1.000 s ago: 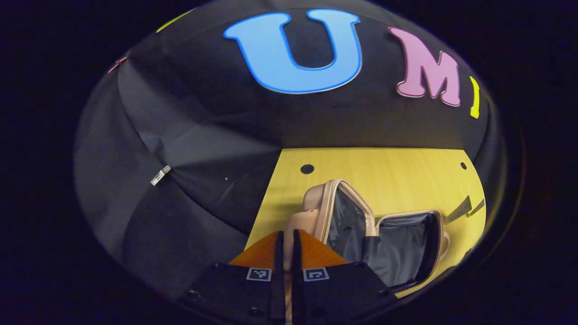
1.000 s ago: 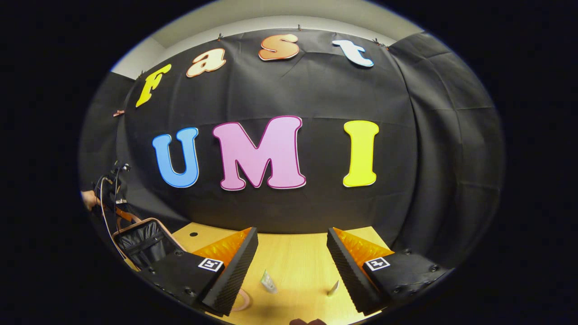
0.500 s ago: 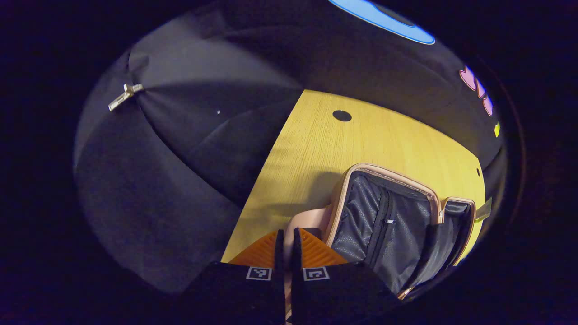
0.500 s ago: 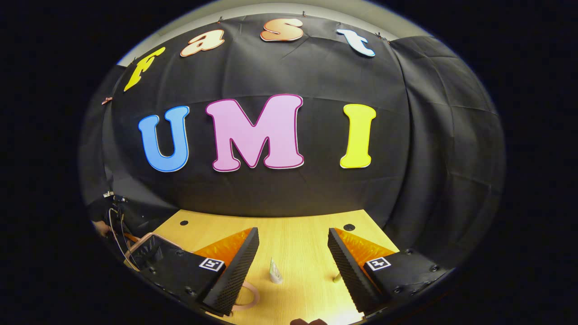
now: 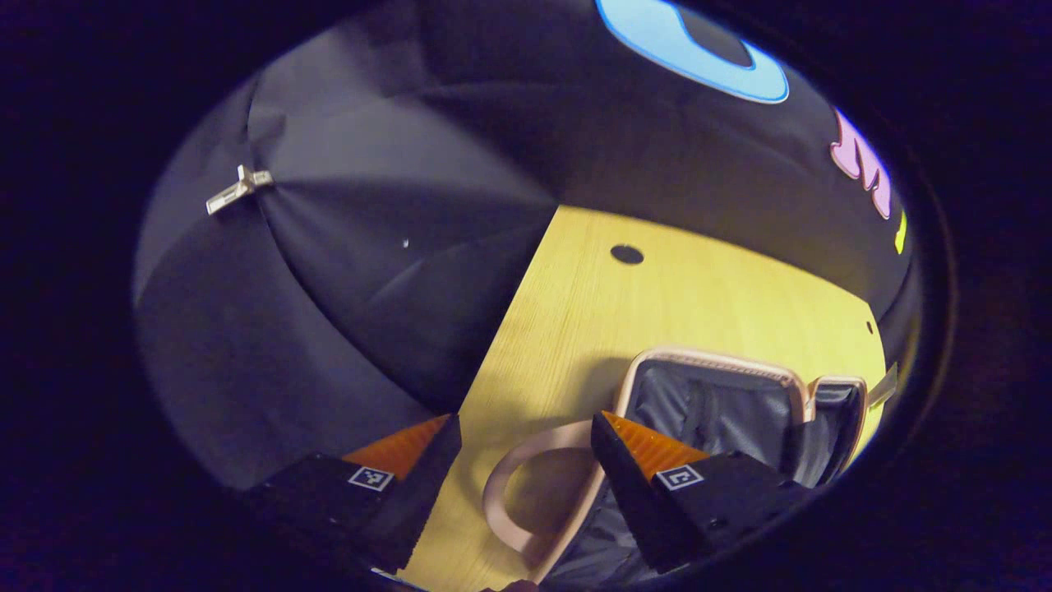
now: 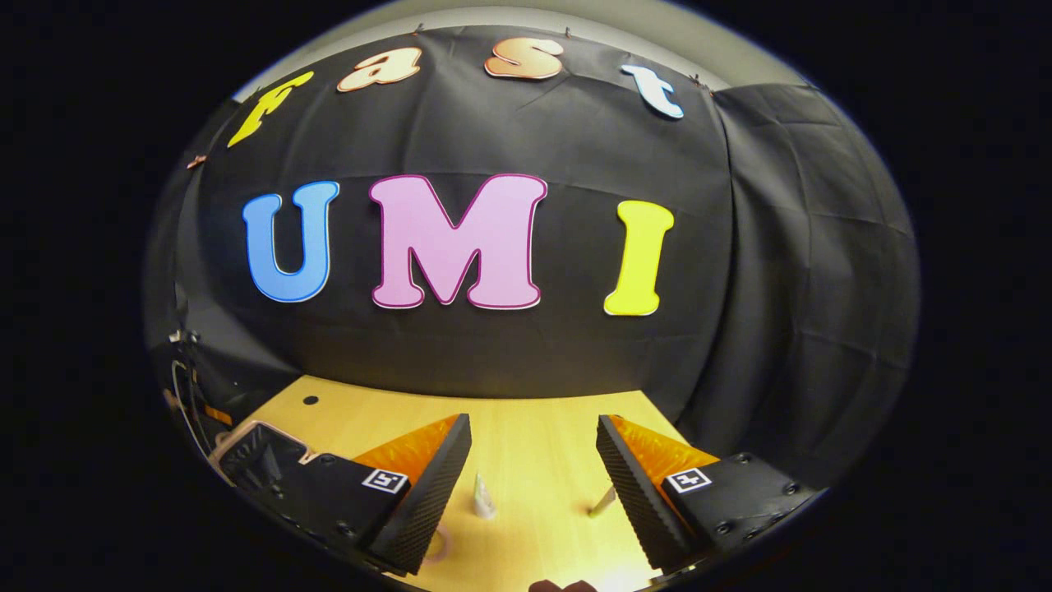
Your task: First open the suitcase, pack the skin care products into it, and then close the suitcase.
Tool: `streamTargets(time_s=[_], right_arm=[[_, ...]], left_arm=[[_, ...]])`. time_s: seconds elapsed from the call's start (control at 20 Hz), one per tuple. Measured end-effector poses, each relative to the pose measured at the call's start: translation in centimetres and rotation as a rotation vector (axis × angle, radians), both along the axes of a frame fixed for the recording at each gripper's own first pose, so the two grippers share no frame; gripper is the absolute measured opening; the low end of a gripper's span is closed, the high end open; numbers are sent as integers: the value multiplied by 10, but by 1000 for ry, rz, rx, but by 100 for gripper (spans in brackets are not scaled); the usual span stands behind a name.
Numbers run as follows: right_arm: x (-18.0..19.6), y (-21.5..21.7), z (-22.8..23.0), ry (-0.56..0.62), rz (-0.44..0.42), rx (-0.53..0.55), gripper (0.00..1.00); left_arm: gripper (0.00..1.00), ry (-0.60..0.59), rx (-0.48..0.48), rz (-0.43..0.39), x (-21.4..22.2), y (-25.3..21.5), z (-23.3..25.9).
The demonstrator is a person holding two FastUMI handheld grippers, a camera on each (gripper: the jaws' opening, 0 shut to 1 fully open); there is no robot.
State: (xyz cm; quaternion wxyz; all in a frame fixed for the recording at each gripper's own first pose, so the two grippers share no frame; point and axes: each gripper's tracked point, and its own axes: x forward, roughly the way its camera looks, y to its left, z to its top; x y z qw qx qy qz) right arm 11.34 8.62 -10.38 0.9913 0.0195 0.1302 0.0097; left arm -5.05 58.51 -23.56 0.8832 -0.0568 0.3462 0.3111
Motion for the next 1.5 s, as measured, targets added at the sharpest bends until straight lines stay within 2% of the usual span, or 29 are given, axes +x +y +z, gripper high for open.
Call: streamTargets(time_s=[0.1,0.15,0.35,0.55,0.65,0.75,0.8,0.9,1.1,1.2,1.3,1.5], right_arm=[[1,-10,6,-36,-25,-28,97],[3,-13,10,-52,-37,-33,96],[7,-24,18,-82,-55,-22,96],[6,-34,22,-103,-33,-36,96],[6,-44,25,-134,-27,-59,96],[6,-52,23,-141,-15,-60,96],[7,-54,22,-145,-4,-44,96],[11,-61,12,-138,11,-29,96],[17,-75,-19,-92,37,-1,94],[18,-79,-39,-65,55,20,94],[22,-84,-68,-24,72,25,96],[34,-87,-136,90,124,41,96]], left_arm=[[95,-143,87,-80,33,-33,62],[96,-210,116,-137,53,-61,93],[96,-394,189,-402,113,-197,178],[96,-512,82,-598,162,-343,212],[96,-520,86,-681,181,-407,209],[96,-491,32,-744,194,-461,188],[93,-470,-7,-756,199,-483,173],[96,-416,-72,-766,205,-523,136],[96,-236,-146,-754,214,-566,55],[96,-141,-205,-712,214,-575,23],[97,-68,-202,-660,215,-568,5],[97,50,-256,-608,207,-572,-8]])
